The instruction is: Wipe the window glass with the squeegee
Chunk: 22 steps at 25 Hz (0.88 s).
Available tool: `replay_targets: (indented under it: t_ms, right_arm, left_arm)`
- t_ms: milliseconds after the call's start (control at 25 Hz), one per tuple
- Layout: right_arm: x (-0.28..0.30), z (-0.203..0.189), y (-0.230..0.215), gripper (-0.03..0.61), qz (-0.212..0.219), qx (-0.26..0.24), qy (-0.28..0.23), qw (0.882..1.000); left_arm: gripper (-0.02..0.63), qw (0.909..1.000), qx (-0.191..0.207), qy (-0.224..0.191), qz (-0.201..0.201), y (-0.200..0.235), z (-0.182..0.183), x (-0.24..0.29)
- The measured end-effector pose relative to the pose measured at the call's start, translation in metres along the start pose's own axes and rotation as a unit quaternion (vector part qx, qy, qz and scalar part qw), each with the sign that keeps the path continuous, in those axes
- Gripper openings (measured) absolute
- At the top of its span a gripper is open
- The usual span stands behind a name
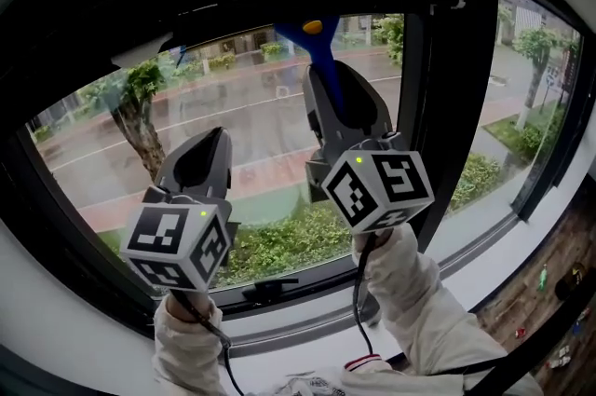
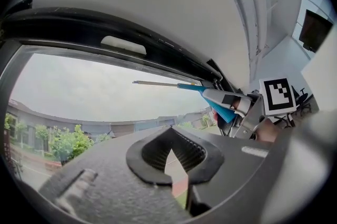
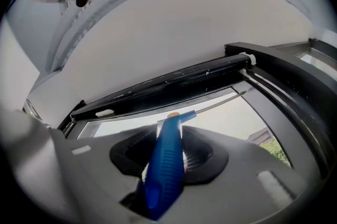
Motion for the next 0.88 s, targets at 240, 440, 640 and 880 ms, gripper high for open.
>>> replay_targets:
  t_ms: [240,440,640,880]
  right_arm:
    - [0.019,0.025,-0.003,0.146,0.004,0.011,-0.021,1.0]
    - [0.027,0.027,-0.002,0.146,0.0,0.011,-0.021,1.0]
    - [0.029,0.012,0.0,0.146,0.003,0.017,-0.006,1.0]
    - [0.019,-0.002,0.0,0.146,0.001,0.017,0.005,1.0]
  left_arm:
    - [0.0,0.9999,-0.009,-0.002,-0.009,0.002,0.002,0.002]
    - [0.0,0.9999,-0.008,-0.003,-0.008,0.004,0.006,0.001]
    - [0.0,0.9999,-0.009,-0.004,-0.004,0.008,0.004,-0.003]
    - [0.0,0.9999,-0.013,0.006,-0.009,0.004,-0.006,-0.004]
Point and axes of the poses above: the fingertips, and each gripper's own axes: x forward along the fingers, y to its left, z out of its top, the point moved 1 cm from there along -x, backward along the fingers, and after that the axes turned 12 degrees about y, right-handed, at the moved point
